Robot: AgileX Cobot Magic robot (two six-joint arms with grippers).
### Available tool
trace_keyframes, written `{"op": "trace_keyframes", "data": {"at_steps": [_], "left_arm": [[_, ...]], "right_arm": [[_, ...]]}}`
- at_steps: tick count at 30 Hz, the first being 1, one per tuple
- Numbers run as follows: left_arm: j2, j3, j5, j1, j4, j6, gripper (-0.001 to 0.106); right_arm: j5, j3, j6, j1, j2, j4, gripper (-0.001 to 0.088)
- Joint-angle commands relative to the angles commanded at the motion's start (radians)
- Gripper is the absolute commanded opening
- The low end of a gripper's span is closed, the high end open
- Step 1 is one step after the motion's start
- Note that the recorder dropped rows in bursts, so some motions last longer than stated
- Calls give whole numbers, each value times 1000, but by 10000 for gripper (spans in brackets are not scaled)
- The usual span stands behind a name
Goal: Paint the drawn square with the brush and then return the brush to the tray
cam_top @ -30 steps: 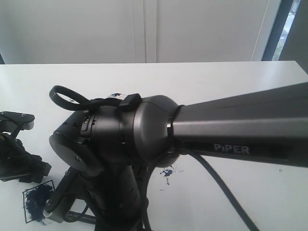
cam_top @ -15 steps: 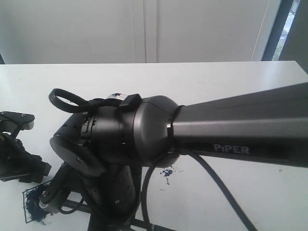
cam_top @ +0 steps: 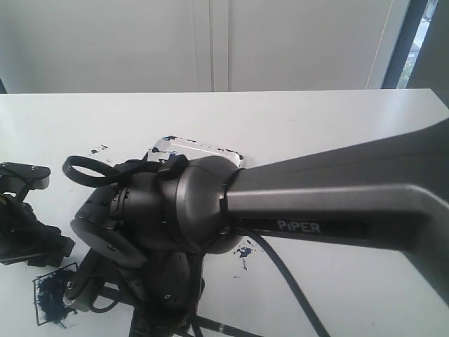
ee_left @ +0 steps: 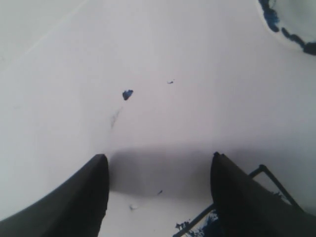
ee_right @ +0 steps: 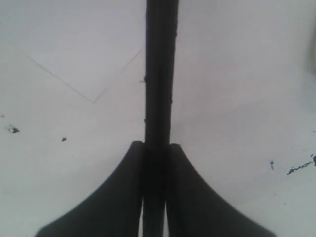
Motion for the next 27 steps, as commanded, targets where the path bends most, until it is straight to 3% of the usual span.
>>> {"op": "trace_keyframes", "data": {"at_steps": [21, 27], "left_arm": [[0, 0, 0, 0, 0, 0, 640], [0, 0, 0, 0, 0, 0, 640]], "right_arm": [[70, -34, -8, 0, 0, -8, 0], [152, -34, -8, 0, 0, -1, 0]]}}
